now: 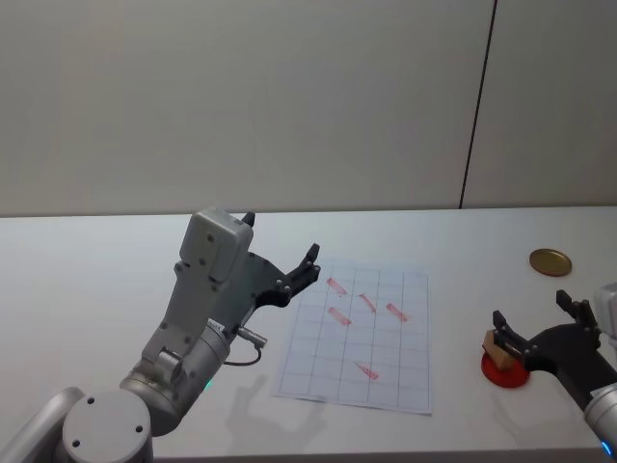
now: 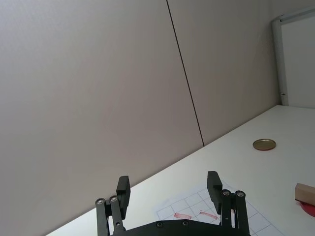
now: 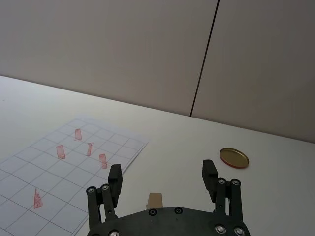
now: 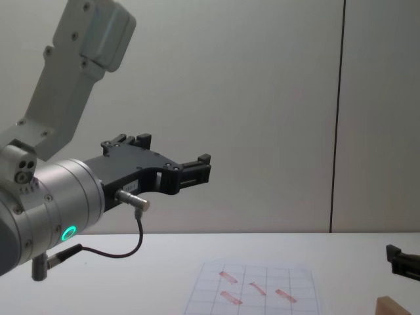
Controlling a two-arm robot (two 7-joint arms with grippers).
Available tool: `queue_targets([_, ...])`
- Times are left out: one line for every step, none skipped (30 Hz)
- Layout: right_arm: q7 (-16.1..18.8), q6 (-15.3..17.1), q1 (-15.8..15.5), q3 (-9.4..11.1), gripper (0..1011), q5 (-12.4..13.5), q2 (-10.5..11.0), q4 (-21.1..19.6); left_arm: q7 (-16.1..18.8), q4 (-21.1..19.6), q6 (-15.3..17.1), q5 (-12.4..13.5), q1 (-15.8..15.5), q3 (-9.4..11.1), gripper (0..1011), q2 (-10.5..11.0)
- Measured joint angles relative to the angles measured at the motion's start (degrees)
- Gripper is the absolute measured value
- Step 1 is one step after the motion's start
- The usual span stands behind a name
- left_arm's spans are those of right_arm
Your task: Use the one hand to pick up the stamp and affix it onto the A4 paper.
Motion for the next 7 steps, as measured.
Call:
queue_targets([0.0,0.0,-0.1,0.0,1000,0.1,0.0,-0.2,0.0,0.0,0.0,0.0,0.0,0.0,993,0.0])
queue_targets([0.0,0.0,-0.1,0.0,1001,0.1,0.1,-0.3,0.0,0.0,0.0,0.0,0.0,0.0,993,0.0])
queue_targets([0.0,-0.1,-0.2,0.1,1001,0.1,0.1,-0.3,0.0,0.0,0.0,0.0,0.0,0.0,993,0.0])
queue_targets([0.0,-0.1,-0.3,0.1,1001,0.2,0.1,-0.5,0.0,0.0,0.0,0.0,0.0,0.0,993,0.0])
queue_targets([0.0,-0.1,-0.3,0.1,1001,0.2,0.1,-0.5,0.0,0.0,0.0,0.0,0.0,0.0,993,0.0])
queue_targets([0.0,-0.1,-0.3,0.1,1001,0.2,0.2,-0.6,0.0,0.0,0.0,0.0,0.0,0.0,993,0.0])
queue_targets([0.1,-0.1,-0.4,0.1,1001,0.2,0.2,-0.7,0.0,0.0,0.0,0.0,0.0,0.0,993,0.0])
